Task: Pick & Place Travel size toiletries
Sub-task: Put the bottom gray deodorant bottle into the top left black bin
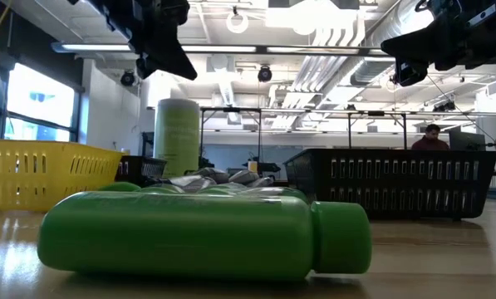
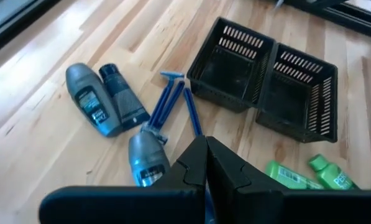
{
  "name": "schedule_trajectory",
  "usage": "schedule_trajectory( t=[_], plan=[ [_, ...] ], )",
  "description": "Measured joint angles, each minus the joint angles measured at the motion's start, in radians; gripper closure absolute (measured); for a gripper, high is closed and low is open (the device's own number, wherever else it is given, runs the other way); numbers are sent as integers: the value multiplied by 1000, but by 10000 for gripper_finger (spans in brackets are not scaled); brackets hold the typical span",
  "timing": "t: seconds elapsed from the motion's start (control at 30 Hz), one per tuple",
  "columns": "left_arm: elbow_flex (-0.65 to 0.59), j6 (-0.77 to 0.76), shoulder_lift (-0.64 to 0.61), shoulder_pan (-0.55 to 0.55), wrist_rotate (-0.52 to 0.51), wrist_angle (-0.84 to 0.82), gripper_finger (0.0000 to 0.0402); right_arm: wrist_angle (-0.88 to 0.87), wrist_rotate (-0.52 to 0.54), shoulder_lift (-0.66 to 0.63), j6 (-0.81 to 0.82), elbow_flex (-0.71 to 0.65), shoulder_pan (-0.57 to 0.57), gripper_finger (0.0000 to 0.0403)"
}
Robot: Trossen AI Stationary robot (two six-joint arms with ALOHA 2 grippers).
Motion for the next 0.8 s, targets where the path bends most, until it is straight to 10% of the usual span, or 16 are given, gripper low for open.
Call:
schedule_trajectory(
  t=[0.8],
  plan=[
    [163,-25,242,0,21,-183,401,0,0,0,0,0,0,401]
  ],
)
